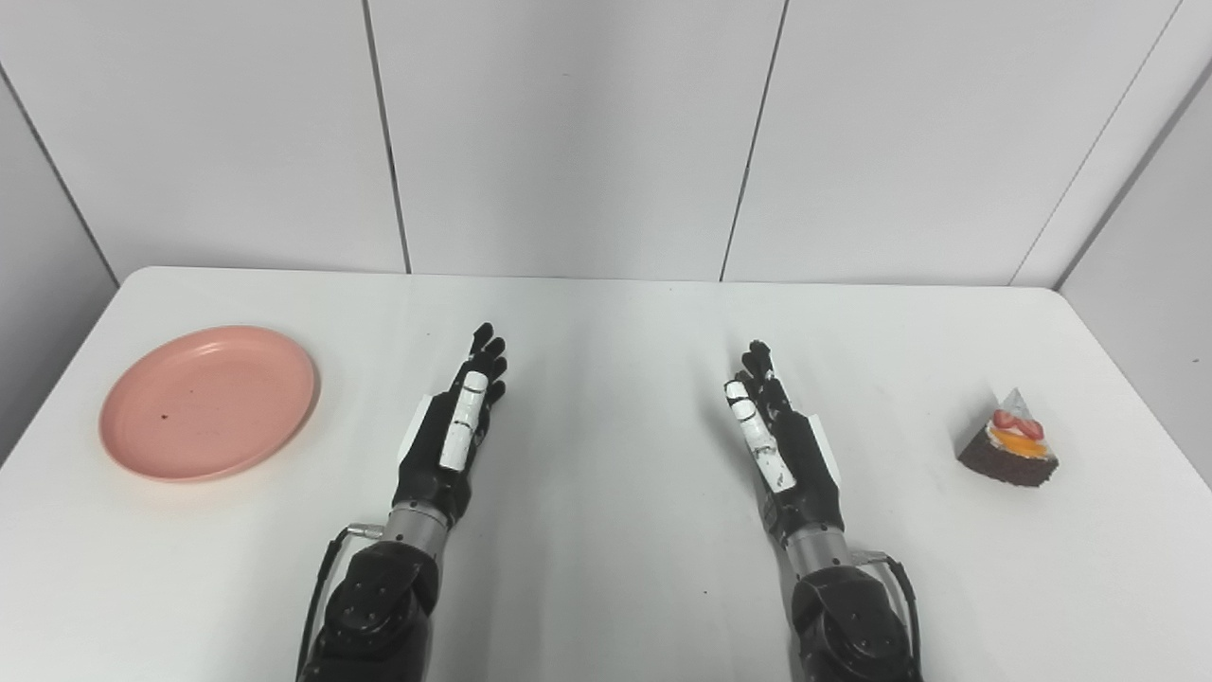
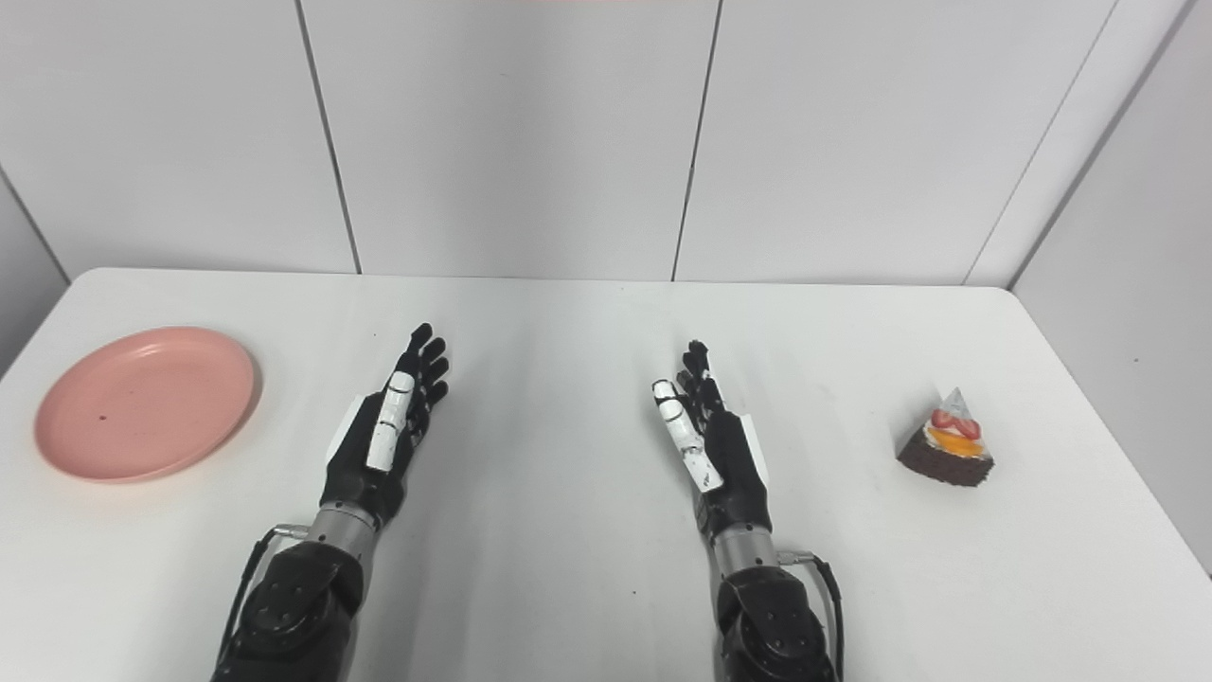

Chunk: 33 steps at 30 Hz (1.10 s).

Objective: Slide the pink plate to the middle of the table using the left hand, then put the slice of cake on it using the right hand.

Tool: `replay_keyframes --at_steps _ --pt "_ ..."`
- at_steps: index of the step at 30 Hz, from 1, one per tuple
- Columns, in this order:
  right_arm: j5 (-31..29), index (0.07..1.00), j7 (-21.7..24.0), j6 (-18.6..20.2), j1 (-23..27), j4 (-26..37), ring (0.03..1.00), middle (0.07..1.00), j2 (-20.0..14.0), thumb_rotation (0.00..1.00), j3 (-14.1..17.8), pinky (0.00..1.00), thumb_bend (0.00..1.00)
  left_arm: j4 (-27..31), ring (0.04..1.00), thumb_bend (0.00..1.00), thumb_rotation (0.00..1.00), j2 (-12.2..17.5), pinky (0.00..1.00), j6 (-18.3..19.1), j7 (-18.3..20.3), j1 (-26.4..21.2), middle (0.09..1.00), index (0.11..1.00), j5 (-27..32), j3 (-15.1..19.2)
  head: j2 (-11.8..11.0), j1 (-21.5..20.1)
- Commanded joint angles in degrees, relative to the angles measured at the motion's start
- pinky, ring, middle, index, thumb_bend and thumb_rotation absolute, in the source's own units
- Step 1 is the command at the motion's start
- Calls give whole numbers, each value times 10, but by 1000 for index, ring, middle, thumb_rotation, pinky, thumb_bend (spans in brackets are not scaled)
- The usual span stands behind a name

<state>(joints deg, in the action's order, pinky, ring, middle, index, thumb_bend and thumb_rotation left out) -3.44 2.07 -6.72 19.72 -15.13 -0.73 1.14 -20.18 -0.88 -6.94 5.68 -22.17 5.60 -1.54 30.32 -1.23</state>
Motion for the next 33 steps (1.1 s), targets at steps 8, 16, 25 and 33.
replay_keyframes --at_steps 8,16,25,33 --pt "-10 1000 5 -24 20 14 1000 1000 0 742 2 1000 651 -24 1000 725 1000 3 1000 -9 9 29 1000 1000 6 3 1 0" --pt "-9 1000 4 -25 20 14 1000 1000 1 754 1 1000 666 -24 1000 713 1000 3 1000 -11 7 29 1000 1000 2 3 1 0" --pt "-8 1000 6 -23 20 16 1000 1000 0 755 -1 1000 657 -27 1000 718 1000 3 1000 -14 9 30 1000 1000 3 4 2 -1" --pt "-9 1000 7 -23 20 15 1000 1000 1 752 -2 1000 650 -27 1000 728 1000 3 1000 -13 10 29 1000 1000 5 4 1 0"
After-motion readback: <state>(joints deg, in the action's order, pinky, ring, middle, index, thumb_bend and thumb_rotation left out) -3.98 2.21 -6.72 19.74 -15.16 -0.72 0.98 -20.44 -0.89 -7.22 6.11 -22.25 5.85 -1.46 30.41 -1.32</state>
